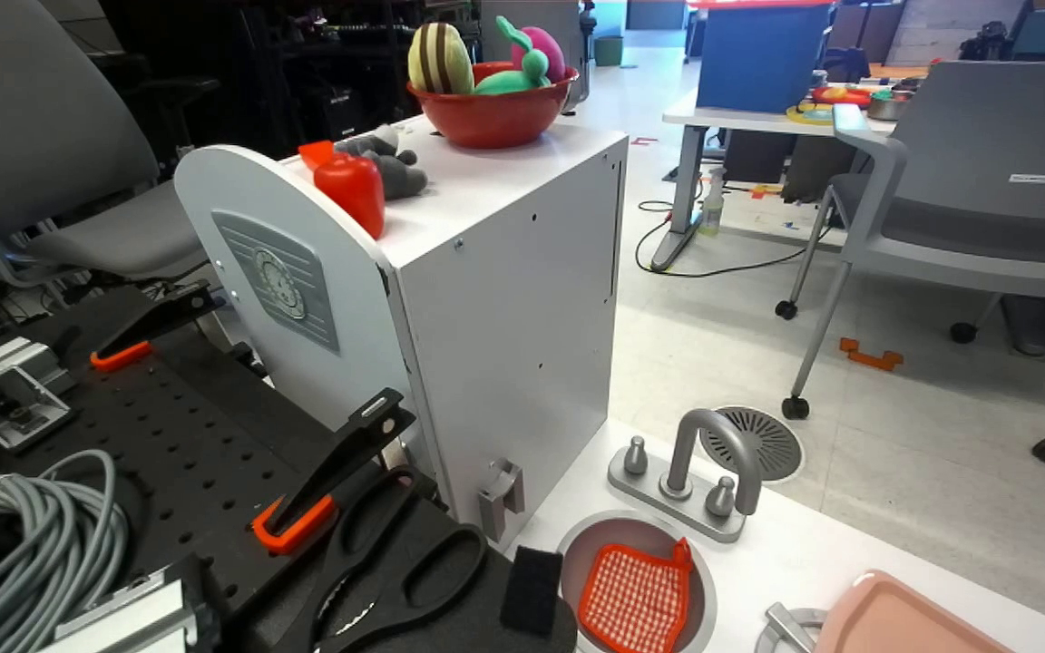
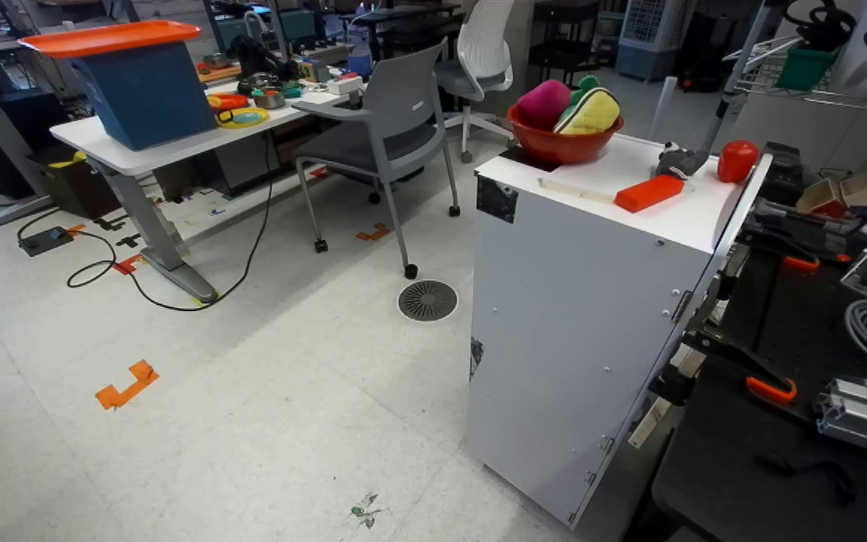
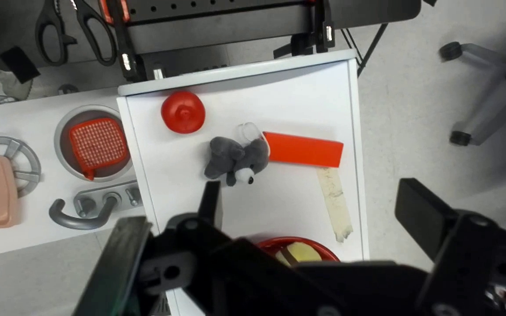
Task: Put the grey bear in the red bowl
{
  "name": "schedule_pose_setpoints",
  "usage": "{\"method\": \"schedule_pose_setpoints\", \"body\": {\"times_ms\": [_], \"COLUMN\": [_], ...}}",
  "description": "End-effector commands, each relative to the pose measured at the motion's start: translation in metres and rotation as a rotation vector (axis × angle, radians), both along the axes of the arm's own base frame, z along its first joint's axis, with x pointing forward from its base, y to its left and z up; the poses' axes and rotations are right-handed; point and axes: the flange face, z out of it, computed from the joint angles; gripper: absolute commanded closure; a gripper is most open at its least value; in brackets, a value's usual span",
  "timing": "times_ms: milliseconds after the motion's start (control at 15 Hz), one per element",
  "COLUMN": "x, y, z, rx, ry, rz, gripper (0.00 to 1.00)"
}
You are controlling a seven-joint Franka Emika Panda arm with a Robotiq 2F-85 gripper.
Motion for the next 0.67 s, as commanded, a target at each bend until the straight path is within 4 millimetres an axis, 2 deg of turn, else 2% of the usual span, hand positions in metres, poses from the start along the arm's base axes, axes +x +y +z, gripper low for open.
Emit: {"method": "schedule_pose_setpoints", "body": {"times_ms": [0,333,600], "x": [0.008,0.012,0.018], "y": [0.004,0.006,0.016], "z": [-0.010,-0.016,-0.015], "rx": [-0.111,-0.318,-0.360], "ry": [0.089,0.066,-0.014], "rz": [-0.008,-0.081,-0.089], "gripper": [0.00,0.00,0.00]}}
